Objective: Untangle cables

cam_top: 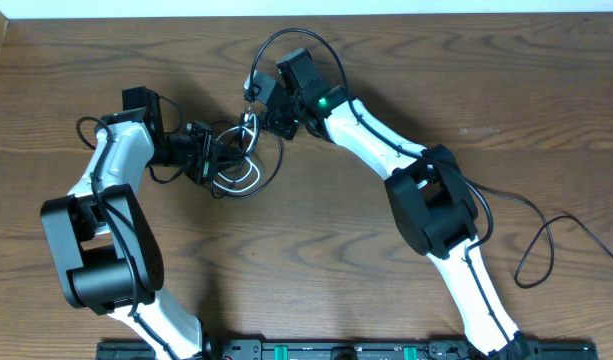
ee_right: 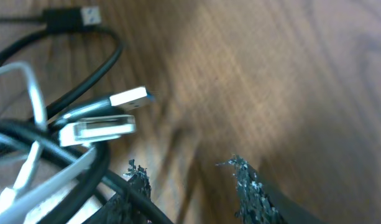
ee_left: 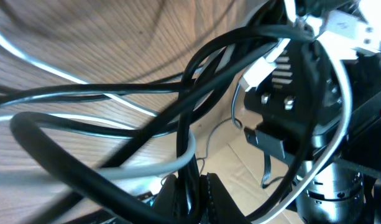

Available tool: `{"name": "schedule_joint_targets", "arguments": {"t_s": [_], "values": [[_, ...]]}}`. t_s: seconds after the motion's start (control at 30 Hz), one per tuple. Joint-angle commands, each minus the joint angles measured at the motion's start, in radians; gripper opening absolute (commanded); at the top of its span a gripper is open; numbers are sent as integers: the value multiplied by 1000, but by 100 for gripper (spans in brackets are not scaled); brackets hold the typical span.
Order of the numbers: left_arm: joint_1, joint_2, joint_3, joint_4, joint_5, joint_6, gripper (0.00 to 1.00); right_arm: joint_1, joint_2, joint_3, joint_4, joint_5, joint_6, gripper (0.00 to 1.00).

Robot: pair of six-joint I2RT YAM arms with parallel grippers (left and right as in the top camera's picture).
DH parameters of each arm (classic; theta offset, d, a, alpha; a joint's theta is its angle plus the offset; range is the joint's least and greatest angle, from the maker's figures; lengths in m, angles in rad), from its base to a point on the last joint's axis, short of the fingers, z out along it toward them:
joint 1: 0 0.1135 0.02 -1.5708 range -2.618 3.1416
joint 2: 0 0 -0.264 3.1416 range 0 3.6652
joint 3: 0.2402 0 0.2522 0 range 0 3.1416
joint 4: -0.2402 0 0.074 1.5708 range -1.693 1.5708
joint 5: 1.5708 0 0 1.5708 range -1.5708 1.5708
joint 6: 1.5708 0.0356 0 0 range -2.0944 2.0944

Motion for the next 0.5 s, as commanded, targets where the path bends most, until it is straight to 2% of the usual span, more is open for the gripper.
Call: {"name": "schedule_joint_targets", "arguments": {"t_s": [0.0,0.2,0.3,0.37,0.47], "values": [[0,10,-5,-6,74,3,7,10,16,-8,42,47,-10,42],[0,10,-5,-6,73,3,7,11,33,-8,47,42,-11,42],[0,10,-5,-6,72,3,8,11,33,-8,48,41,-10,14],[0,10,-5,-5,68,3,7,8,33,-8,64,41,31,1],[0,10,-5,0,-9,3,8,-7,33,-8,70,41,156,1]]}}
